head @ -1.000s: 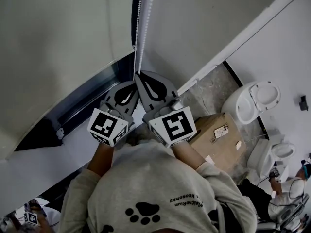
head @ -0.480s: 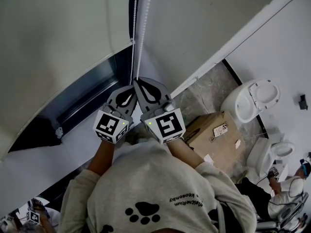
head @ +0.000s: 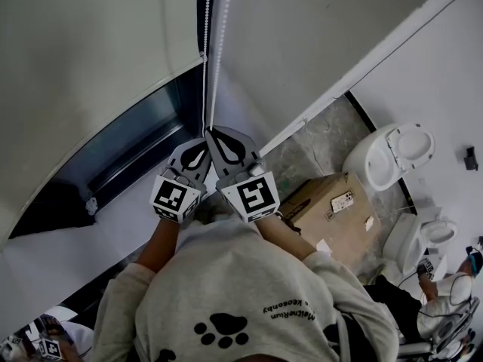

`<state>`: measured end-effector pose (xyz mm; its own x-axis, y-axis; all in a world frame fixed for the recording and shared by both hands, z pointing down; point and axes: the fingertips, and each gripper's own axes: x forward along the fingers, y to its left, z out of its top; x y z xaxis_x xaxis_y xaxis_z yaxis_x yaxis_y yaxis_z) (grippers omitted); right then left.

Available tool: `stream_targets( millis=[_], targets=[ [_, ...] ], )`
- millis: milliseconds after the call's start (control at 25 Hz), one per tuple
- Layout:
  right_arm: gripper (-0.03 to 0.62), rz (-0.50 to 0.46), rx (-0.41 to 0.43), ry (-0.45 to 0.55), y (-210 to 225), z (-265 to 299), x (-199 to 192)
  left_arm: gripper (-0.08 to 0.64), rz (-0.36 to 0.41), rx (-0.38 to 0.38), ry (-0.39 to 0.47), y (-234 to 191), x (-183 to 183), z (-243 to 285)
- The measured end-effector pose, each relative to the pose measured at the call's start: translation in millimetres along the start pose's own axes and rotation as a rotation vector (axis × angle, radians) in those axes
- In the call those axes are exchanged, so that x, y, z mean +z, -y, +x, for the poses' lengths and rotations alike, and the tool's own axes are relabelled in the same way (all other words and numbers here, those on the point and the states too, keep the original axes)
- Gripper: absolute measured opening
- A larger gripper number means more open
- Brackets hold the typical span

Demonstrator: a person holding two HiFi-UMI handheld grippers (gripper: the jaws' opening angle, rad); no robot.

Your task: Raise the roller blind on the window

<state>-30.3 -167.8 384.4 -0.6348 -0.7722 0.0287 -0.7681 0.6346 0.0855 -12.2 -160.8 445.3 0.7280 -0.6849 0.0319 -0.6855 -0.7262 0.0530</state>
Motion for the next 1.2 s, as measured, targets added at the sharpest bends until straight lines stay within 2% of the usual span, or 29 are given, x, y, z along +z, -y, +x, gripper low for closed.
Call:
stream_targets(
  millis=[240, 600, 760, 840, 1080, 1120, 1160, 1200],
  targets=[
    [0.009, -0.011, 0.000, -0.003, -1, -1, -11, 0.008, -0.010, 0.004, -0.004, 1, -11, -1],
    [0.009, 0.008, 0.003, -0.031, -5, 2, -31, 0.008, -0.071, 0.002, -0.016, 0, -31, -3],
    [0.009, 0.004, 0.003, -0.030, -4, 0, -31, 0.008, -0.019, -0.018, -0.033, 5, -30, -5],
    [0.009, 0.010, -0.001, -0.034, -2, -1, -33, 0.009, -0.017, -0.043, -0.046, 6, -30, -9],
    [0.009, 0.026, -0.005, -0.033, 1, -2, -30, 0.012, -0.096, -0.044, -0.038, -7, -3, -34],
    [0.009, 0.025, -0.005, -0.033, 1, -2, -29, 0.034, -0.098, -0.046, -0.031, -8, 5, -38],
    [0.009, 0.023, -0.004, -0.033, 0, -2, -29, 0.091, -0.098, -0.051, -0.023, -8, 13, -40],
    [0.009, 0.021, -0.004, -0.032, -1, -3, -29, 0.095, -0.098, -0.057, -0.011, -7, 23, -41]
  ],
)
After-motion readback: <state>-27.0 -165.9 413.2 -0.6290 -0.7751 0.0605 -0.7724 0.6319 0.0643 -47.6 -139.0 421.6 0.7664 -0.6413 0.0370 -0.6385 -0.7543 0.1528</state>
